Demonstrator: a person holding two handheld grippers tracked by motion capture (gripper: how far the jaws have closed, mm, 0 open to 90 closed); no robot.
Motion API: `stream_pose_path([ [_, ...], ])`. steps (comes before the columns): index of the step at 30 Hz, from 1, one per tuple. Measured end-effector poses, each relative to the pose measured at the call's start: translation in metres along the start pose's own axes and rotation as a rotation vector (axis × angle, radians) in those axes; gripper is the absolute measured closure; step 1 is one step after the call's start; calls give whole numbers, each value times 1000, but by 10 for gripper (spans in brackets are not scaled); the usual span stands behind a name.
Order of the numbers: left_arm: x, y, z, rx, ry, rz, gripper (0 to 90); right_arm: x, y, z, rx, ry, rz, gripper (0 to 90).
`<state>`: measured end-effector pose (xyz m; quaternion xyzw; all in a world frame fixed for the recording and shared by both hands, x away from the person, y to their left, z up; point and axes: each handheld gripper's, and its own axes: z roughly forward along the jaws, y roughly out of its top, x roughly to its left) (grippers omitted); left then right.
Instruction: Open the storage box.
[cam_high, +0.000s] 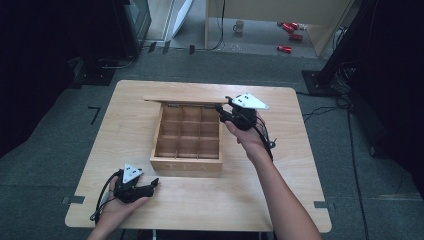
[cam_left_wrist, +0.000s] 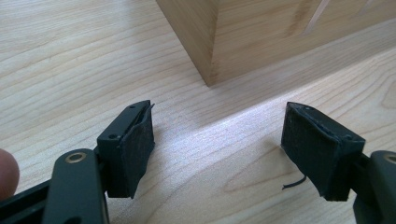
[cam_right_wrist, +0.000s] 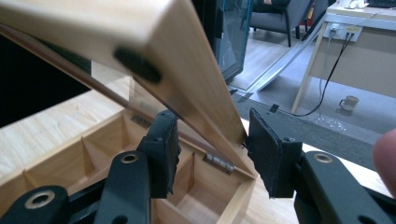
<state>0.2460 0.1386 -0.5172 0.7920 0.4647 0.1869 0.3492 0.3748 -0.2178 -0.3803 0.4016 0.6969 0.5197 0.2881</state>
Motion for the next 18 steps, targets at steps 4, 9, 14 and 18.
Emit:
stream_pose_path([
  [4, 0, 0, 0, -1, -1, -2, 261, -7, 4, 8, -13, 7, 12, 544],
  [9, 0, 0, 1, -3, 0, -1, 261, -9, 6, 18, -16, -24, -24, 545],
  [14, 0, 0, 1, -2, -1, -1, 261, -14, 8, 26, -29, -23, -9, 545],
  [18, 0, 0, 1, -2, 0, 0, 261, -16, 8, 31, -43, -22, -11, 548],
])
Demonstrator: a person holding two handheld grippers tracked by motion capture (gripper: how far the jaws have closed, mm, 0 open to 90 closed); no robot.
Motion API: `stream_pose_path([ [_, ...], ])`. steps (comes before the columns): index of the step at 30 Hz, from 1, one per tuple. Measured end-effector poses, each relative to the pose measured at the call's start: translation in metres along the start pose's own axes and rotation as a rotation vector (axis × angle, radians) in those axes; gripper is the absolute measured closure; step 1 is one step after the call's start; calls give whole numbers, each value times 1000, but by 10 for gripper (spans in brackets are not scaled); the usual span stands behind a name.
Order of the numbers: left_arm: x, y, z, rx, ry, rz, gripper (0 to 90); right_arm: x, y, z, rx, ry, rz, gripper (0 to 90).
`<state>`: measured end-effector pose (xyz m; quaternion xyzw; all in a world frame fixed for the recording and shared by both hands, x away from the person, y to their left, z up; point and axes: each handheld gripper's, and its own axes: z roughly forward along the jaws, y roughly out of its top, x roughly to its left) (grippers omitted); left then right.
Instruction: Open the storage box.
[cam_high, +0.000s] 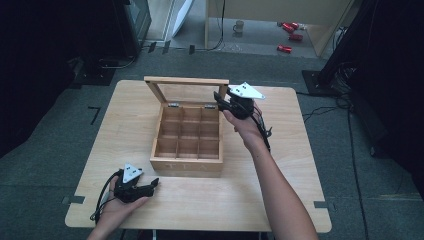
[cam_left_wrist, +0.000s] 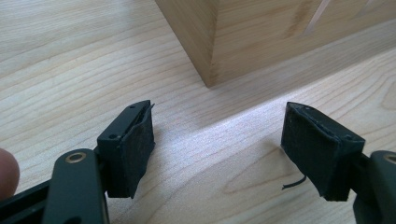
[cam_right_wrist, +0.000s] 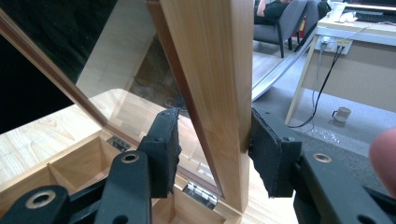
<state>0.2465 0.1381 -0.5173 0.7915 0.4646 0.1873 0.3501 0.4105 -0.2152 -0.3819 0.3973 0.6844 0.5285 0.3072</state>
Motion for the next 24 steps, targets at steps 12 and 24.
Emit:
stream_pose_path([
  [12, 0, 0, 0, 2, -7, 10, 261, -6, -4, 15, 15, -17, 9, 555],
  [24, -1, 0, 0, 3, -6, 5, 261, -14, -11, 34, 26, -41, 50, 569],
])
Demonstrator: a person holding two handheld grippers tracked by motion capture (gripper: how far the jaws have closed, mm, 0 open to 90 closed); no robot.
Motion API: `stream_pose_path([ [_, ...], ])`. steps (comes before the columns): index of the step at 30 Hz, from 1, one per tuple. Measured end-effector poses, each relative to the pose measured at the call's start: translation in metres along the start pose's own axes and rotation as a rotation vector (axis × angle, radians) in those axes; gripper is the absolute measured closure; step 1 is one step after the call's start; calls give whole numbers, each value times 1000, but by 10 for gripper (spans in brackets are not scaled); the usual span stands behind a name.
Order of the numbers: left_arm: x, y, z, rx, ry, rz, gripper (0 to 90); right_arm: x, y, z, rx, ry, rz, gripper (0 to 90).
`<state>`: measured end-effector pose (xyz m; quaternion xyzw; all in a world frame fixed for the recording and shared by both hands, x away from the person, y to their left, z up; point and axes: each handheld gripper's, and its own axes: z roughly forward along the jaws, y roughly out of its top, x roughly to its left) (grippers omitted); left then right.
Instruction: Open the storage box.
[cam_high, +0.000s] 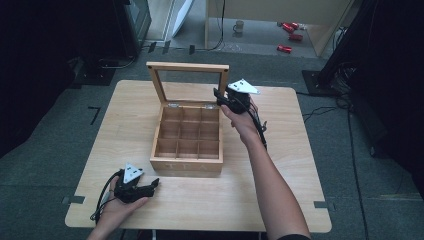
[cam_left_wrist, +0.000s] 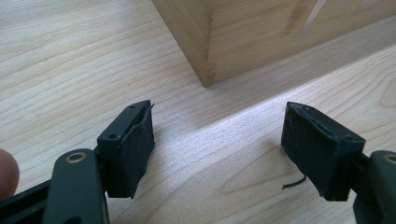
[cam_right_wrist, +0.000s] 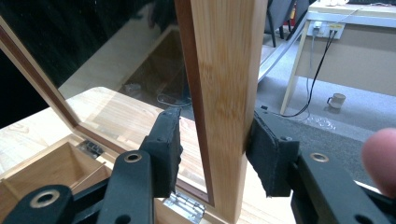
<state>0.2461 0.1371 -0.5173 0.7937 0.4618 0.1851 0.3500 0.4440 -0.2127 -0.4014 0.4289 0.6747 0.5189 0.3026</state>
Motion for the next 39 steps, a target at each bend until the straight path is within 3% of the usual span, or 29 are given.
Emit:
stream_pose_path([
  [5, 0, 0, 0, 0, -2, -1, 261, -5, 1, 6, 13, 4, 22, 587],
  [13, 0, 0, 0, -1, -2, 0, 261, -8, 3, 15, 29, -30, 25, 625],
  [16, 0, 0, 0, -1, -3, -1, 261, -10, 5, 19, 40, -52, 42, 665],
  [30, 0, -1, -1, -3, -10, 0, 262, -16, 15, 45, 115, -130, 180, 669],
  [39, 0, -1, -1, -4, -12, -1, 262, -19, 16, 49, 127, -127, 207, 665],
])
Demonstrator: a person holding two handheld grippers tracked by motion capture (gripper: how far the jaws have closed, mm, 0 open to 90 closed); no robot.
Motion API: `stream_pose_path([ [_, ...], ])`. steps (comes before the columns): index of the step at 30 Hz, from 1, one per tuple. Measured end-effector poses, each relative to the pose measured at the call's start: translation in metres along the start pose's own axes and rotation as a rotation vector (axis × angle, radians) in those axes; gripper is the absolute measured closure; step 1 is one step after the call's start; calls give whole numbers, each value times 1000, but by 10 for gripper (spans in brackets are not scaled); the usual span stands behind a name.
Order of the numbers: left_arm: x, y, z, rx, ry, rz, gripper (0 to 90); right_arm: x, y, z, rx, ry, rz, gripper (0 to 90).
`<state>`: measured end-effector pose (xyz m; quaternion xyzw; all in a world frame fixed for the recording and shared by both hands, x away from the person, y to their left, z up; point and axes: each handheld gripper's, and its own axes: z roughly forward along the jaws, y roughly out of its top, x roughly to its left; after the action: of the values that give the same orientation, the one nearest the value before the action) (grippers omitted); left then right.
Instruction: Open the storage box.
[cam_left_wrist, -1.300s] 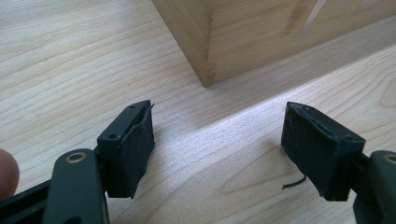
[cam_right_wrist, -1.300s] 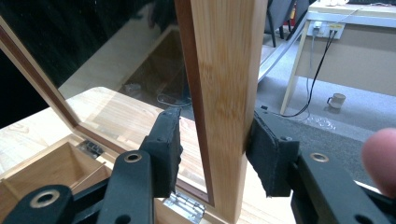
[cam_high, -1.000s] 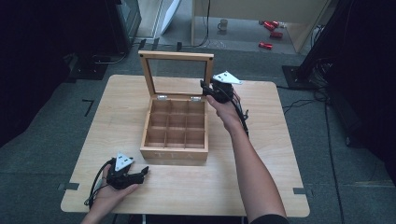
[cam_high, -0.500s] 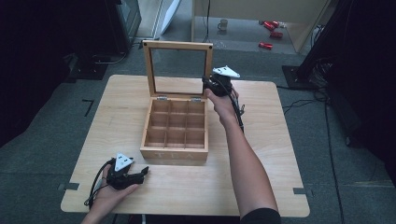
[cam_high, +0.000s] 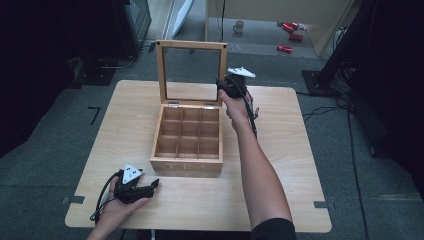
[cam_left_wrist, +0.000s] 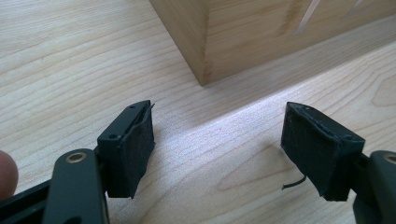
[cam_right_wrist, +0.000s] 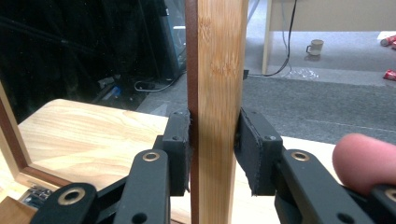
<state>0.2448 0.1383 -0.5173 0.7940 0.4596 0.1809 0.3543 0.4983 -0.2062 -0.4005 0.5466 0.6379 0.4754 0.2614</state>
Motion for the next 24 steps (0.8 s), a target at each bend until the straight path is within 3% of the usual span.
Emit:
stream_pose_path([
  [2, 0, 0, 0, 1, 0, 0, 261, 0, 0, -1, -1, 5, 7, 633],
  [4, 0, 0, 0, 1, 1, 1, 261, 4, -2, -5, -9, 30, -6, 479],
  [7, -1, 0, 0, 3, 3, 4, 261, 10, -6, -11, 0, 39, -40, 347],
  [9, -1, 0, 0, 4, 6, 6, 261, 13, -8, -18, 11, 43, -37, 286],
  [15, -2, 0, 0, 4, 10, 7, 262, 12, -14, -41, 42, 78, -49, 183],
  [24, -2, 0, 1, 5, 15, 13, 262, 5, -33, -75, 66, 109, -102, 135],
])
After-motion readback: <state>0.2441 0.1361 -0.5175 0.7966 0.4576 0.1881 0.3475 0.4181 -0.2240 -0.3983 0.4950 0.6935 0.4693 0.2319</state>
